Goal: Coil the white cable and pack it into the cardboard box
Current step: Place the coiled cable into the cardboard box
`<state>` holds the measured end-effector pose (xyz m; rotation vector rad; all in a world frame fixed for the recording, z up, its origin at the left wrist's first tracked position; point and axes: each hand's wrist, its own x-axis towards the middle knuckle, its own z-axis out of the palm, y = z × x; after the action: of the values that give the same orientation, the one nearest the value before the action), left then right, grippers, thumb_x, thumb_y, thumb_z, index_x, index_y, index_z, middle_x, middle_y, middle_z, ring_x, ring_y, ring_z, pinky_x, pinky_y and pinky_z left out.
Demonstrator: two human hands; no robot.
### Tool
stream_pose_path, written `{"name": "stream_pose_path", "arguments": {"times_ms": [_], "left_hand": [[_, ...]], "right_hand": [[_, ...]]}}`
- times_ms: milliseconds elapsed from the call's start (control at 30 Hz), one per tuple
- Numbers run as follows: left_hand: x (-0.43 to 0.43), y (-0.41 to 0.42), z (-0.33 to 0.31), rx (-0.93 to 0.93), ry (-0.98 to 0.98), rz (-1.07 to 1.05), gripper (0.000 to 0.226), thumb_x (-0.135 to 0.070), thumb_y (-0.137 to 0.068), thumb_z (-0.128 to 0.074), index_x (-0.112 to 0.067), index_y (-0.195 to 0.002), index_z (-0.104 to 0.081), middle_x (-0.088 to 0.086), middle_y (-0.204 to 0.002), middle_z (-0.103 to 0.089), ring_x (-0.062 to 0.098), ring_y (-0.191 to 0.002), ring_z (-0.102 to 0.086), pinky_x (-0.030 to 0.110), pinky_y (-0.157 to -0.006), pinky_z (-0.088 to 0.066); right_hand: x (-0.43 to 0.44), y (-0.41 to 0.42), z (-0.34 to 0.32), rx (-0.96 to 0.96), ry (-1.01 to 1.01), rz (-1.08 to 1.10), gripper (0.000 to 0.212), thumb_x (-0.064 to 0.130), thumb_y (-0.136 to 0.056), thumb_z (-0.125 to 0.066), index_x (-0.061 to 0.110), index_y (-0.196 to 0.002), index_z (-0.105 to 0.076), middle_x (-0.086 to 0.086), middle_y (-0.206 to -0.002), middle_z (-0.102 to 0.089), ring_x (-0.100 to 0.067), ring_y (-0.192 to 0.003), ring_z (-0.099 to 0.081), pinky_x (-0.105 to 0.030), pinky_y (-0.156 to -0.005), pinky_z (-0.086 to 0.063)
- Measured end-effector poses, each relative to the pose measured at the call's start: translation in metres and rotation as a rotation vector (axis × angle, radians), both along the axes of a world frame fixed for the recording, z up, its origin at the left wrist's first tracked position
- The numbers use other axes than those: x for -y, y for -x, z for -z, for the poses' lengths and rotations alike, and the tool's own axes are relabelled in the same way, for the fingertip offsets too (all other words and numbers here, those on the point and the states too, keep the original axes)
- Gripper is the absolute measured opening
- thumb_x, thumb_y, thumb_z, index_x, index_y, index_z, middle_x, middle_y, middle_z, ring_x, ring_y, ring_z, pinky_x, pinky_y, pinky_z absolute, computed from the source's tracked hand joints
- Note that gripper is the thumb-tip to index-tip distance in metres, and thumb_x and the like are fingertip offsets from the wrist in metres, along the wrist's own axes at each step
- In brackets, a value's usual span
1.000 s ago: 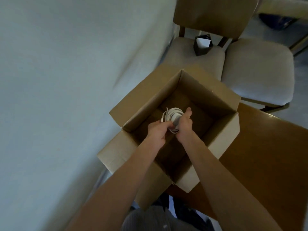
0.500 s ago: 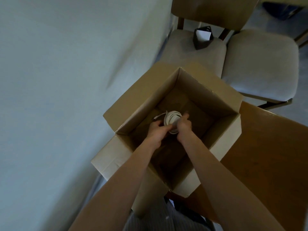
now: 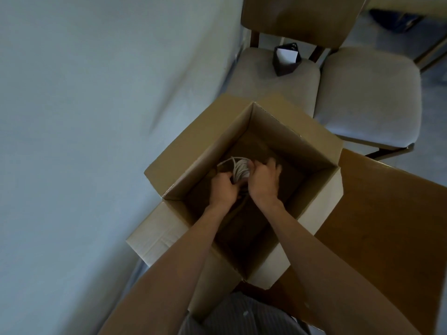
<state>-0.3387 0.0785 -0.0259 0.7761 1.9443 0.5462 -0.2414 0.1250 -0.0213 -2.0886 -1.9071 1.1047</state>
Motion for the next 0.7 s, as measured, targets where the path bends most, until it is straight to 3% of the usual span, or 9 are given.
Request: {"name": "stream_pose_path", "arguments": {"times_ms": [100, 200, 267, 400, 700], "left_hand": [[0.003, 0.005, -0.001, 0.031, -0.028, 0.002, 0.033, -0.026, -0.094, -0.072, -0.008, -0.122, -0.069, 0.008, -0.103, -0.076, 0.020, -0.084, -0.074, 0.041, -0.074, -0.064], [0.004, 0.008, 0.000, 0.022, -0.126, 0.020, 0.042, -0.019, -0.096, -0.070, -0.013, -0.137, -0.062, 0.005, -0.117, -0.073, 0.019, -0.097, -0.073, 0.039, -0.082, -0.064], [0.002, 0.007, 0.001, 0.021, -0.137, 0.005, 0.038, -0.018, -0.095, -0.070, -0.015, -0.133, -0.066, 0.005, -0.117, -0.075, 0.019, -0.103, -0.072, 0.041, -0.090, -0.061], [-0.002, 0.003, 0.002, -0.036, -0.120, 0.010, 0.031, -0.018, -0.098, -0.067, -0.018, -0.128, -0.069, 0.002, -0.119, -0.074, 0.016, -0.112, -0.067, 0.026, -0.096, -0.050], [-0.002, -0.003, -0.021, -0.132, -0.119, 0.108, 0.033, -0.013, -0.099, -0.063, -0.013, -0.131, -0.066, 0.007, -0.127, -0.071, 0.021, -0.119, -0.064, 0.033, -0.104, -0.045]], "right_hand": [[0.002, -0.002, -0.001, -0.154, -0.001, -0.046, 0.034, 0.029, -0.110, -0.043, 0.013, -0.132, -0.064, -0.013, -0.128, -0.045, -0.033, -0.113, -0.056, -0.034, -0.094, -0.045], [-0.003, -0.008, -0.001, -0.059, 0.014, -0.274, 0.040, 0.025, -0.109, -0.045, 0.019, -0.148, -0.051, -0.018, -0.138, -0.041, -0.037, -0.117, -0.057, -0.042, -0.103, -0.049], [-0.011, -0.012, 0.000, 0.027, 0.006, -0.368, 0.042, 0.020, -0.107, -0.049, 0.021, -0.149, -0.051, -0.020, -0.140, -0.043, -0.041, -0.122, -0.055, -0.046, -0.105, -0.047], [-0.021, -0.013, 0.001, 0.083, 0.003, -0.358, 0.040, 0.017, -0.104, -0.056, 0.021, -0.143, -0.060, -0.023, -0.147, -0.048, -0.041, -0.132, -0.052, -0.046, -0.108, -0.046], [-0.020, -0.016, -0.014, 0.129, -0.017, -0.428, 0.037, 0.014, -0.104, -0.055, 0.020, -0.140, -0.062, -0.020, -0.136, -0.057, -0.036, -0.124, -0.057, -0.042, -0.101, -0.049]]}}
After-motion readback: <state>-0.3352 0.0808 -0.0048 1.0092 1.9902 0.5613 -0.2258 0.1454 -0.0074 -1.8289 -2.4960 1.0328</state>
